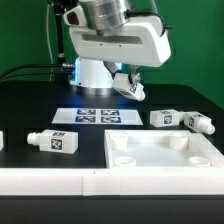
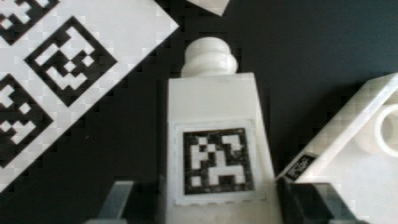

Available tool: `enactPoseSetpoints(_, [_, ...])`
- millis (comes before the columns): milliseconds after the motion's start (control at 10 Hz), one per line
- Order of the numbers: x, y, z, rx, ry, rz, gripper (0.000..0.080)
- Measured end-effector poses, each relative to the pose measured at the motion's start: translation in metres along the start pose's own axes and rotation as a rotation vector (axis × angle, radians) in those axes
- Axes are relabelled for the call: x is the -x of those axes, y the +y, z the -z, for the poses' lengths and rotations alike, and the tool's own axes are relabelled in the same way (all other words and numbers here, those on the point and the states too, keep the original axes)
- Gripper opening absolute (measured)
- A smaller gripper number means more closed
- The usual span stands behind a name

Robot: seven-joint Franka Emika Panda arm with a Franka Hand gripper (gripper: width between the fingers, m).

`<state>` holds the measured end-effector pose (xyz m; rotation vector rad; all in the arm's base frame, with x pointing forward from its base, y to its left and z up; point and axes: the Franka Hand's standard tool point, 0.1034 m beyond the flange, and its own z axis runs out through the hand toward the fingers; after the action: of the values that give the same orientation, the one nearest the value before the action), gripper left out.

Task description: Assemble one leg

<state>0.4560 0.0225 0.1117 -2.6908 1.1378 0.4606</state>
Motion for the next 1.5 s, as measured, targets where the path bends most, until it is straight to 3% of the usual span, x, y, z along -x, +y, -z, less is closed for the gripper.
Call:
enactPoseSetpoints(100, [-0.004,-0.007,0.003,-0.011,0.072,0.004,0.0291])
enactPoseSetpoints(200, [-0.008,-0.022,0.023,-0.017,0.12,0.045,0.0291])
enactPoseSetpoints(400, [-0.035,-0.063,0.058,-0.091,0.287,0.087,0.0291])
enactPoseSetpoints(500, [-0.033,-0.074,0.057,-0.08,0.338,0.145,0.0291])
enactPoseSetpoints(800, [-0.023,-0.09,0.048,-0.152,0.494,0.142,0.0291])
enactPoseSetpoints(1000, [-0.009,-0.104,0.025,-0.145,0.57,0.216,0.0291])
enactPoseSetpoints(1100, [-0.007,-0.119,0.021,-0.167,0.618,0.261,0.0291])
enactPoseSetpoints(1300, [-0.018,-0.134,0.017,-0.175,0.707,0.373,0.0291])
enactPoseSetpoints(1400, [-0.012,-0.142,0.013,-0.203,0.75,0.409,0.0291])
enactPoseSetpoints(1500, [-0.013,-0.139,0.011,-0.186,0.743,0.409,0.0291])
